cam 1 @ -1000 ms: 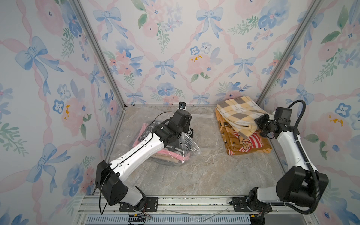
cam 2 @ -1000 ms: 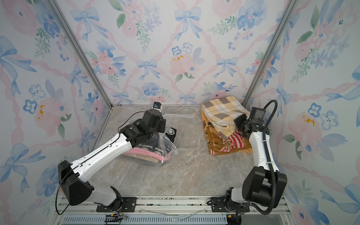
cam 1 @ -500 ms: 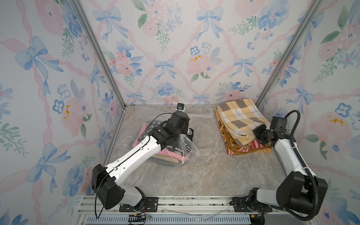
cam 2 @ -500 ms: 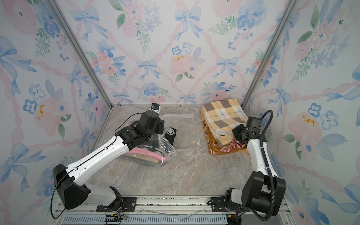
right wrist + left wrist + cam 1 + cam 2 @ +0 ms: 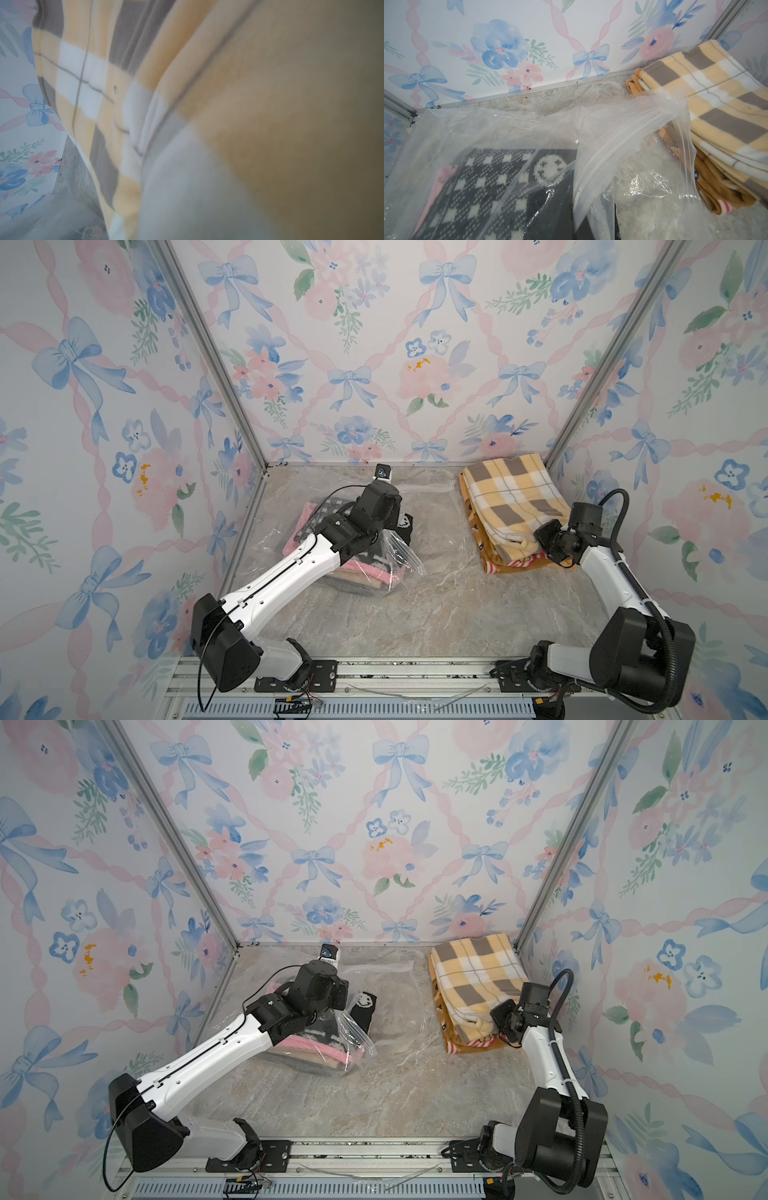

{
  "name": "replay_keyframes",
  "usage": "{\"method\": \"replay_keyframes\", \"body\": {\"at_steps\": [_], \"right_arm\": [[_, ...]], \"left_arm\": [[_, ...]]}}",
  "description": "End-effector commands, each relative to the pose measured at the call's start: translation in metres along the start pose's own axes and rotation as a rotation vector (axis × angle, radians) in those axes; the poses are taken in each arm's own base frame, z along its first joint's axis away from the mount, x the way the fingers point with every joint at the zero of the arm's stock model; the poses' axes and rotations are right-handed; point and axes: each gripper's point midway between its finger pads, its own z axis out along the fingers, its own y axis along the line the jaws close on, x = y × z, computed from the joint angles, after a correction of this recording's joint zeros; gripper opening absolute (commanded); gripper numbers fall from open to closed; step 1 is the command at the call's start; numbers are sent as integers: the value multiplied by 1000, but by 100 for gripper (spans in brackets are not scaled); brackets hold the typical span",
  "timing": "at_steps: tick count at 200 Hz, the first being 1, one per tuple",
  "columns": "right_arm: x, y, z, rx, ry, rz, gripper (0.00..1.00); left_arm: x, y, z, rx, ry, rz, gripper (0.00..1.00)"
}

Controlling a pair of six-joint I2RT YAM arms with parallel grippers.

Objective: Take the blanket out of the vacuum bag
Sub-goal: Place the blanket at the corner of the board.

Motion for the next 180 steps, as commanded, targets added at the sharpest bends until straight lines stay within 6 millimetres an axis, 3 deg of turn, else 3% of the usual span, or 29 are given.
{"method": "replay_keyframes", "body": {"at_steps": [1,33,65,99,138,180], "right_arm": [[11,-10,1,32,15,-30,15],[19,-18,11,47,39,-37,21],[25,-22,6,95,46,-104,42],[34,-43,-13,195,55,-223,63],[37,-63,-47,296,66,-310,70],[10,-51,-109,312,-10,-369,78]], "left_arm": [[0,3,-5,4,-8,-17,0],[1,3,-4,7,-7,-19,0],[2,4,-3,5,-5,-21,0],[3,5,-2,3,-5,-23,0],[3,4,2,11,-1,-21,0],[6,5,4,15,3,-22,0]]}}
